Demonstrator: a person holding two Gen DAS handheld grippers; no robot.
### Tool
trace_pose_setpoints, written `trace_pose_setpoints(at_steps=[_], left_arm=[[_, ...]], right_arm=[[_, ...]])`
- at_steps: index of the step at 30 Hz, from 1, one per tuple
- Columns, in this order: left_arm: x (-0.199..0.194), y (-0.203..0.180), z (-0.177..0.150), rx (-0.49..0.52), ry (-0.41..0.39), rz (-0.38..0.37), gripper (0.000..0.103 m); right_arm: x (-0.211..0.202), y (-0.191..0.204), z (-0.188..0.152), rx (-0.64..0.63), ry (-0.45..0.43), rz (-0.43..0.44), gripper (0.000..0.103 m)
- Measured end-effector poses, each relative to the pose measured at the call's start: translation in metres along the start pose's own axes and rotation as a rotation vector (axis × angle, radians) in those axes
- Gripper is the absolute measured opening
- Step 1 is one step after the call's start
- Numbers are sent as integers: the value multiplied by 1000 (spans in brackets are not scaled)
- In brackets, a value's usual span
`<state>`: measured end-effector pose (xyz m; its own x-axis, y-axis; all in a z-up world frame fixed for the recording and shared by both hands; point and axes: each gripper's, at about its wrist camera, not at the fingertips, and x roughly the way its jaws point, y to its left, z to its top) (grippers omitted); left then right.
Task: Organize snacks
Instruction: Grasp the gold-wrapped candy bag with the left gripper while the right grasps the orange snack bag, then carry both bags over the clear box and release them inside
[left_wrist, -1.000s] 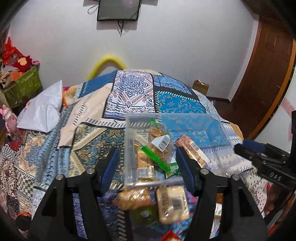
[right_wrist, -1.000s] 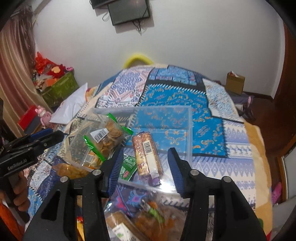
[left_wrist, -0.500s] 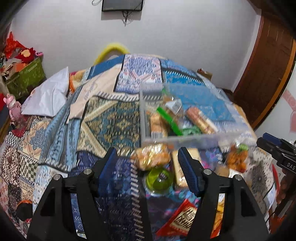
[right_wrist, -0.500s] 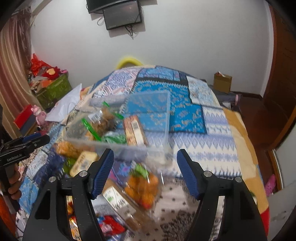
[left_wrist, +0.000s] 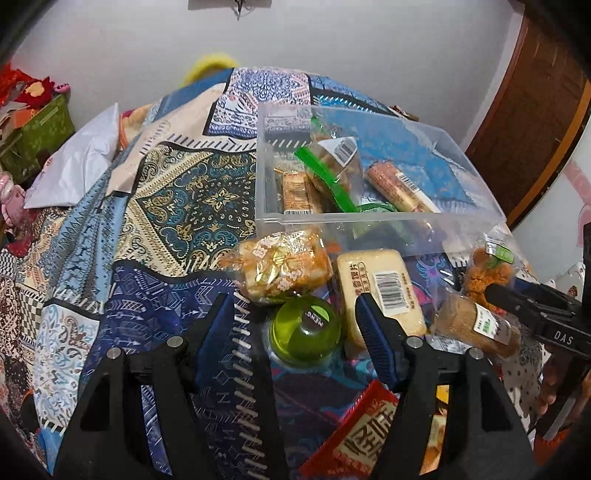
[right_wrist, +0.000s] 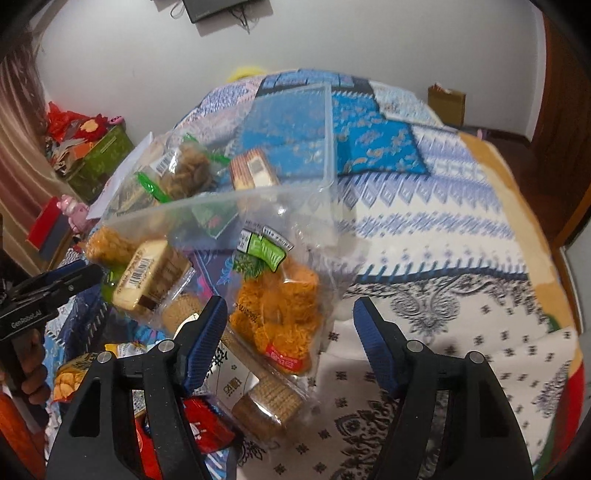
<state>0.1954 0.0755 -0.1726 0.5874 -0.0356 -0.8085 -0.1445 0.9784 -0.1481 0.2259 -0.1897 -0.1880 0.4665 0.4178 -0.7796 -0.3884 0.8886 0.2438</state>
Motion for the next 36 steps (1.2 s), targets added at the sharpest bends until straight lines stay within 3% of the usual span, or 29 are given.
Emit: trace_pose_setpoints(at_steps=[5,7,9,14,24,36], left_arm=[[12,4,5,-35,-4,9,67],[13,5,7,-54,-15,15,67],[15,5,8,-75,-21,15,67],[19,2,7,-87,-26,30,47],[-4,1,-3,-52,-69,38,45],[-58,-3,2,-47,-161,9,45]], right_arm=[[7,1,1,11,3,20,68],[7,2,2,13,-4,27,60],[8,2,3,17,-5,34,58],[4,2,0,13,-14,28,50],[-14,4,-5,5,-53,34,29],[-49,10,-2,-15,-155,-2,26]])
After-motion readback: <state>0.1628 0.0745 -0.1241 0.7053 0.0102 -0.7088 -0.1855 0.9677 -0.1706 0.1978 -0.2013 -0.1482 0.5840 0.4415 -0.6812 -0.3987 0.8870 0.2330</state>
